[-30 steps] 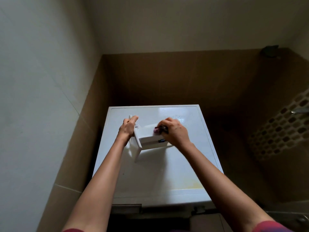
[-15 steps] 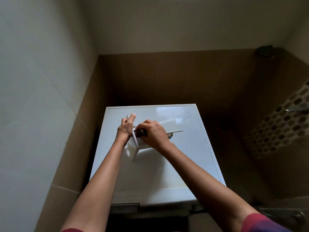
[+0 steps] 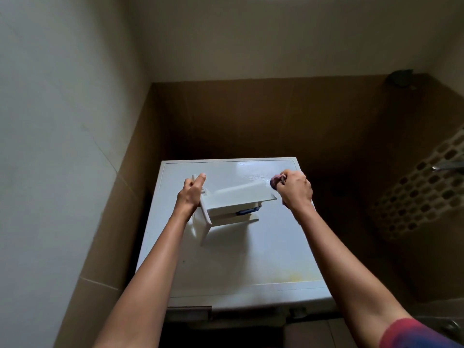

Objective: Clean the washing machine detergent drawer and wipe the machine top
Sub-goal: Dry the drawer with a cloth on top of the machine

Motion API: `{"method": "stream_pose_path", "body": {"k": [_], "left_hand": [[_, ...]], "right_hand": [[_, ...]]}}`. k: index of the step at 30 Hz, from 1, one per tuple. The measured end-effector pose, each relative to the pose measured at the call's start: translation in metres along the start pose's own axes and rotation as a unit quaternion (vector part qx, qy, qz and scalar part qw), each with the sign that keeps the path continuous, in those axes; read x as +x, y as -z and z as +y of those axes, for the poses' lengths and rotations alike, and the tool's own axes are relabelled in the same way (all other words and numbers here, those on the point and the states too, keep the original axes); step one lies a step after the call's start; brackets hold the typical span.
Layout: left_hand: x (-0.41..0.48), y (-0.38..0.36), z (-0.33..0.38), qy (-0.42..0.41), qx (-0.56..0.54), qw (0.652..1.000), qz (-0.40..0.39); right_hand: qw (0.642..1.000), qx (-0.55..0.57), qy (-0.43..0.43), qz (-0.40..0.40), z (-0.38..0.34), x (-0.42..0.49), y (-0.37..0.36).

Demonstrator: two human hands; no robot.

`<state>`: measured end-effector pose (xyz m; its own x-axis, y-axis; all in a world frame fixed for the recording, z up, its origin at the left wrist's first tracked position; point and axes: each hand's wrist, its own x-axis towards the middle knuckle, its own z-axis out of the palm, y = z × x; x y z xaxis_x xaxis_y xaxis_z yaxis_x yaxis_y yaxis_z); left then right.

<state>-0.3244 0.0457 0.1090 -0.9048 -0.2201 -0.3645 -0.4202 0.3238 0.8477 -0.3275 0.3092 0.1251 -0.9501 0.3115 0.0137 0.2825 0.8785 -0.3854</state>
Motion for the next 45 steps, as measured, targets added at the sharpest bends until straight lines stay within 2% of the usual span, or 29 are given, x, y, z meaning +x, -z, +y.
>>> {"method": "stream_pose_path", "body": {"k": [1,3,4,6,8,9,16,20,22,24,27,30,33,36,42,45], "left_hand": [[0.0,-0.001,-0.001,-0.001,-0.002,1.0,0.004],[-0.001,-0.002,-0.001,0.0,-0.001,1.0,0.007],[-0.001,-0.001,-0.001,0.001,0.0,1.0,0.007],[-0.003,-0.001,0.001,0.007,0.003,1.0,0.008],[-0.006,0.001,0.004,0.013,0.005,1.0,0.015],[-0.007,0.003,0.005,0.015,0.006,1.0,0.017],[-0.009,0.007,0.008,0.015,0.011,1.0,0.016],[-0.009,0.007,0.01,0.021,0.004,1.0,0.015],[-0.009,0.009,0.01,0.025,-0.001,1.0,0.018],[-0.007,0.014,0.008,0.035,-0.017,0.999,0.023],[-0.001,0.021,0.0,0.072,-0.084,0.994,0.01],[0.001,0.027,-0.009,0.133,-0.174,0.976,-0.018],[0.001,0.033,-0.019,0.175,-0.235,0.956,-0.025],[-0.003,0.039,-0.026,0.199,-0.279,0.939,-0.026],[-0.01,0.052,-0.048,0.242,-0.35,0.905,-0.011],[-0.015,0.061,-0.06,0.27,-0.384,0.883,-0.023]], "right_hand": [[0.999,0.016,-0.003,0.028,-0.004,-0.002,-0.001],[0.993,0.096,0.043,0.06,-0.024,-0.012,-0.005],[0.985,0.143,0.089,0.044,-0.038,-0.019,-0.007],[0.963,0.187,0.188,-0.041,-0.067,-0.033,-0.016],[0.953,0.14,0.245,-0.11,-0.088,-0.042,-0.026],[0.955,0.11,0.249,-0.116,-0.093,-0.043,-0.031],[0.989,0.045,0.128,-0.051,-0.048,0.0,-0.023],[0.997,0.021,0.036,-0.06,-0.006,0.024,-0.015],[0.995,0.074,-0.017,-0.058,0.013,0.026,-0.017],[0.977,0.194,-0.068,-0.048,0.028,0.023,-0.021],[0.924,0.35,-0.15,-0.039,0.036,0.012,-0.029],[0.871,0.432,-0.222,-0.073,0.038,0.003,-0.042],[0.857,0.435,-0.243,-0.13,0.037,-0.008,-0.063],[0.859,0.421,-0.25,-0.151,0.033,-0.025,-0.081],[0.888,0.357,-0.209,-0.201,0.024,-0.051,-0.099],[0.935,0.239,-0.153,-0.213,0.016,-0.053,-0.096]]}}
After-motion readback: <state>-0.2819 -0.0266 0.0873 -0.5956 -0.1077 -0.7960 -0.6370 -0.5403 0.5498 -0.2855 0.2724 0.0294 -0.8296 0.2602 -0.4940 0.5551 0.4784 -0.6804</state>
